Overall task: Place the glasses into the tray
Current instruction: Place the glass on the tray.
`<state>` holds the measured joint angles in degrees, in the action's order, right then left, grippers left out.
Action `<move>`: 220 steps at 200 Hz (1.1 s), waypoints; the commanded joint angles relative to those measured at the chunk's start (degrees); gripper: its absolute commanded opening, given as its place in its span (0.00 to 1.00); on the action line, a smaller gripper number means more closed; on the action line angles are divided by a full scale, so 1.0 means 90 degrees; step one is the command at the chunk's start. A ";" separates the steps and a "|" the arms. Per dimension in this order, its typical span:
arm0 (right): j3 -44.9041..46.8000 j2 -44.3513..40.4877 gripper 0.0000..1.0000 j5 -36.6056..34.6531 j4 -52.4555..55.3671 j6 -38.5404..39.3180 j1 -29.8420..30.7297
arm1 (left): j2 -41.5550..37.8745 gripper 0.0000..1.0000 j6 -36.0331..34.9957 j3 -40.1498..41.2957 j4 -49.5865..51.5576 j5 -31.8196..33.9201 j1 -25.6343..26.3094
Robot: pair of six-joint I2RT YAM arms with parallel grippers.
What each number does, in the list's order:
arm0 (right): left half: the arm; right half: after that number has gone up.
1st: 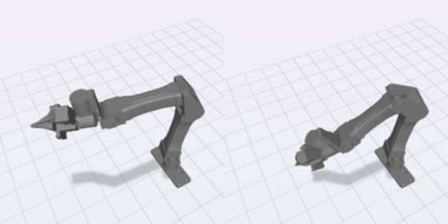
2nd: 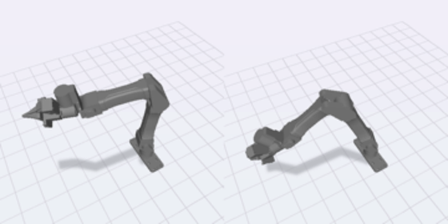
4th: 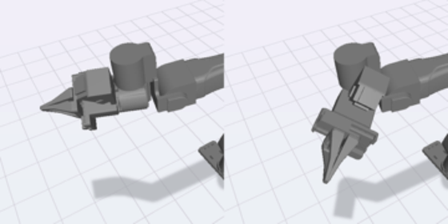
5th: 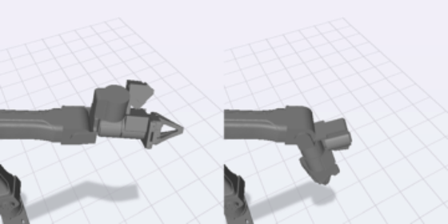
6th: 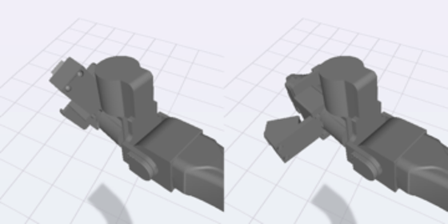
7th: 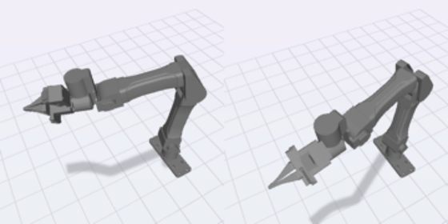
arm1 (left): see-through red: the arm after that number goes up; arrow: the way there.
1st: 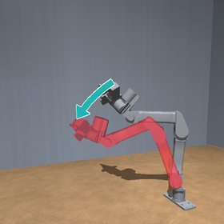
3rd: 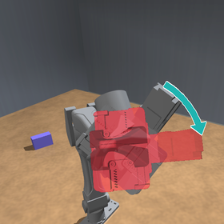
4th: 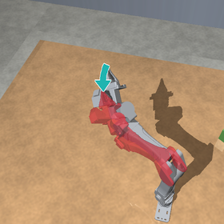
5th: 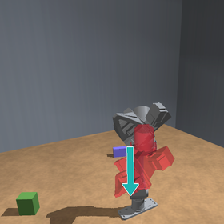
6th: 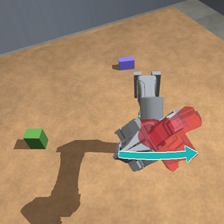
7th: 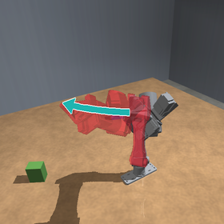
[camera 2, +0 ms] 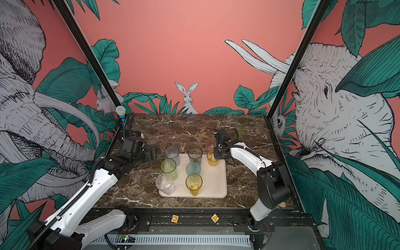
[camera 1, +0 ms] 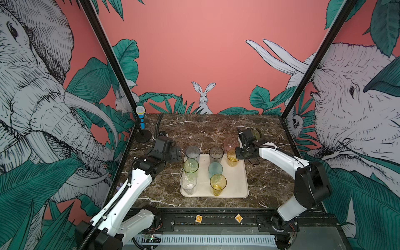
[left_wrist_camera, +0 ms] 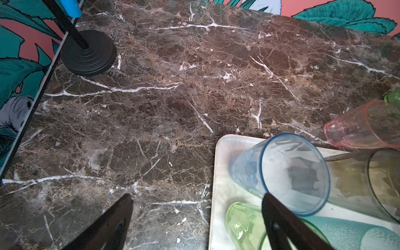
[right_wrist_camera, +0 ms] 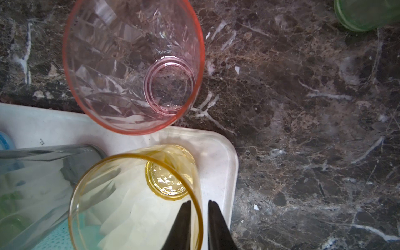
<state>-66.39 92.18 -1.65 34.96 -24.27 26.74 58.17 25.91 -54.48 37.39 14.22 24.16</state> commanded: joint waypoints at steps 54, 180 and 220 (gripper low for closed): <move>-0.0326 0.0005 0.32 -0.0169 0.0400 -0.0077 0.0026 | -0.0086 0.94 0.0051 0.0077 0.0121 0.0043 -0.0038; -0.1259 -0.0740 0.37 -0.0236 0.1178 0.0073 0.0023 | -0.0085 0.94 0.0070 0.0086 0.0092 0.0024 -0.0041; -0.1515 -0.0656 0.38 -0.0563 0.1210 0.0387 0.0004 | -0.0083 0.94 0.0046 0.0077 0.0104 0.0023 -0.0037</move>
<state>-77.87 87.29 -3.90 44.23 -23.07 26.74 58.17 25.91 -54.39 37.39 14.20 24.16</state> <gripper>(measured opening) 0.374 0.936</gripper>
